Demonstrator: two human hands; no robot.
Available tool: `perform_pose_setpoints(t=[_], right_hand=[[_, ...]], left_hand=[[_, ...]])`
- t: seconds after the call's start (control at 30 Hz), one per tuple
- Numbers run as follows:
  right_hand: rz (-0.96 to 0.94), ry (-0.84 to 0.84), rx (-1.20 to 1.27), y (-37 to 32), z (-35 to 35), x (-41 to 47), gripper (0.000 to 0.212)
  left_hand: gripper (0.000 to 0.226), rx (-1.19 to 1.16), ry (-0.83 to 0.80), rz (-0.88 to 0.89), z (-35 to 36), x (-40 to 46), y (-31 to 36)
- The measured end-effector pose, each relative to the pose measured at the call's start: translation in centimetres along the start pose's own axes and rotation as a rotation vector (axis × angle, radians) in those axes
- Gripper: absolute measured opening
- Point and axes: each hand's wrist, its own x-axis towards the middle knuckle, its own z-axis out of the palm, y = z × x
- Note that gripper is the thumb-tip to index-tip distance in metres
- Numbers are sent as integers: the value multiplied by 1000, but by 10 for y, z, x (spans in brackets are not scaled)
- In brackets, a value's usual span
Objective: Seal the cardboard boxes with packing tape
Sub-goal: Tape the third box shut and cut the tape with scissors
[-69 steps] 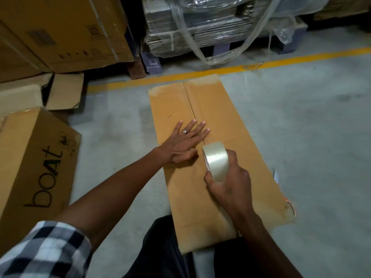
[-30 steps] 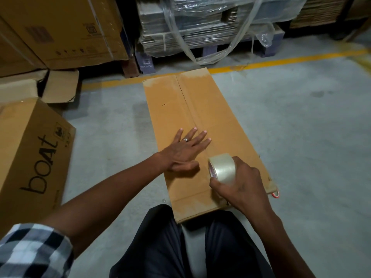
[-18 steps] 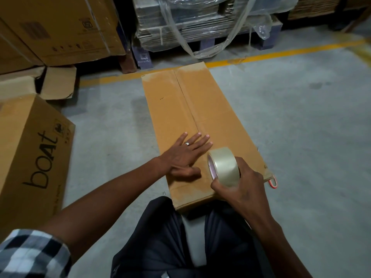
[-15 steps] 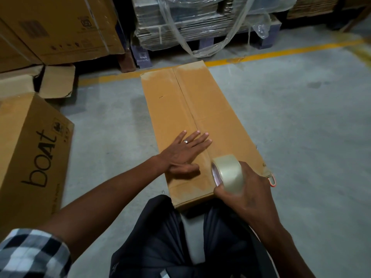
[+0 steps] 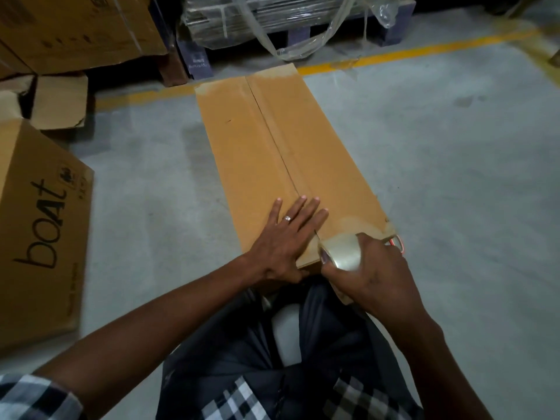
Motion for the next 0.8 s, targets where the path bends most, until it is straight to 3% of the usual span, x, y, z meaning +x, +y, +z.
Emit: perform_pose_setpoints(t=[0.23,0.37,0.53,0.8], right_hand=[[-46,110,52,-13,5,21,46],[-76,175,112,-36,17,65,55],[-109,178,181,-58,29,99,58],[-38,87,142,-39,49,84,36]], left_hand=[[132,-74,58,-56,-9,17,-30],[127,-117,53,-128,-28,40,-79],[124,-173,80,-138,-35,58,-121],[121,-194,149,-98,-22,60,-133]])
